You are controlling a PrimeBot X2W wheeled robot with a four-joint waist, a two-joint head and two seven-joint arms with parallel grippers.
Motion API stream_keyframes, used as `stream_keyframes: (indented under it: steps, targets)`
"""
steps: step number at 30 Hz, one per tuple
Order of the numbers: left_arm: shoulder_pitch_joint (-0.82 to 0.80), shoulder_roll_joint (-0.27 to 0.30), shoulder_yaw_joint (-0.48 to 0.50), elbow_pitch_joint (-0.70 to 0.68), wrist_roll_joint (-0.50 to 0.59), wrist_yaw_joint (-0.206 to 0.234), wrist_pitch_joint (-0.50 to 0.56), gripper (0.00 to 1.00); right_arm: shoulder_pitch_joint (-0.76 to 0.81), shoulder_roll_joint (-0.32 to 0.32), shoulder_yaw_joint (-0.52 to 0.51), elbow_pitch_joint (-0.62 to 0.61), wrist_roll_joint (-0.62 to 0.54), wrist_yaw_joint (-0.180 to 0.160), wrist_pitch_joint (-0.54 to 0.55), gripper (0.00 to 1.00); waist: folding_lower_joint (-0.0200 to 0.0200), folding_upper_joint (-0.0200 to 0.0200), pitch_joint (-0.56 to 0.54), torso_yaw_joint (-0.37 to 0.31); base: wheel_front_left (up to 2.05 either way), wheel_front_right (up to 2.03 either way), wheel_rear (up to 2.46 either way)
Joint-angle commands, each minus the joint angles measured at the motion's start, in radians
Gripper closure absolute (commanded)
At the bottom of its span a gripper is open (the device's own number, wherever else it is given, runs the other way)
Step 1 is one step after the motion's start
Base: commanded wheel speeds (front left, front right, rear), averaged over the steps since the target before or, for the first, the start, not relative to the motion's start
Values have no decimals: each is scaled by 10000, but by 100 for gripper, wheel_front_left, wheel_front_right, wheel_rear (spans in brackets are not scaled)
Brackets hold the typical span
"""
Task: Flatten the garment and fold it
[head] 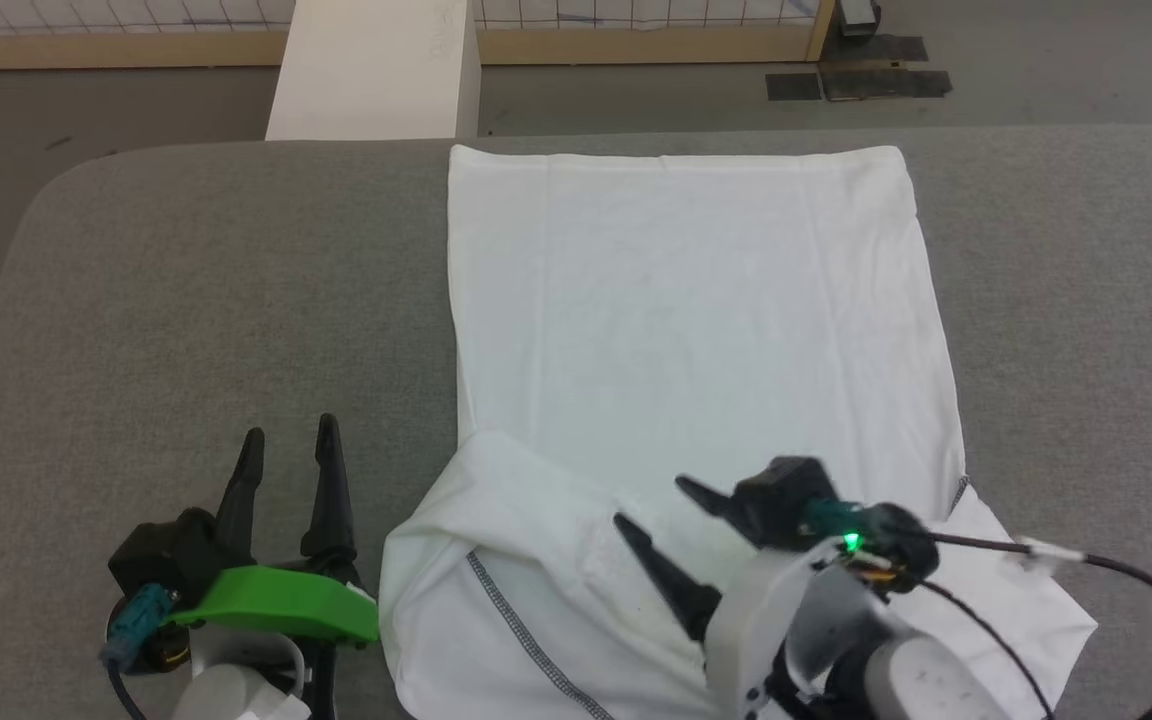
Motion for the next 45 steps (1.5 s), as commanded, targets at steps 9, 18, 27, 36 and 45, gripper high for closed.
stream_keyframes:
  steps: [9,18,27,36,45]
  targets:
    - [-339,430,-149,-65,165,-57,153,0,302,6,-3195,-2165,-470,-15,-2312,0,1,0,51,-603,0,0,0]
    - [-2637,1552,-678,182,181,-371,1594,0,180,-134,-4619,-1914,-808,-15,-3168,0,1,0,1116,-1238,0,0,0]
    - [-6227,3021,-1443,1081,-716,-517,4173,0,-714,-53,-4606,-1728,-602,-15,-3586,0,1,0,2808,-2000,0,0,0]
    - [-9251,4065,-1701,2150,-1512,-413,7250,0,-1402,24,-4269,-1693,-224,-15,-4154,0,1,0,4293,-2873,0,0,0]
    - [-10617,4891,-1820,2656,-1042,795,10172,0,-1531,33,-4050,-1639,177,-15,-4533,0,1,0,5192,-3520,0,0,0]
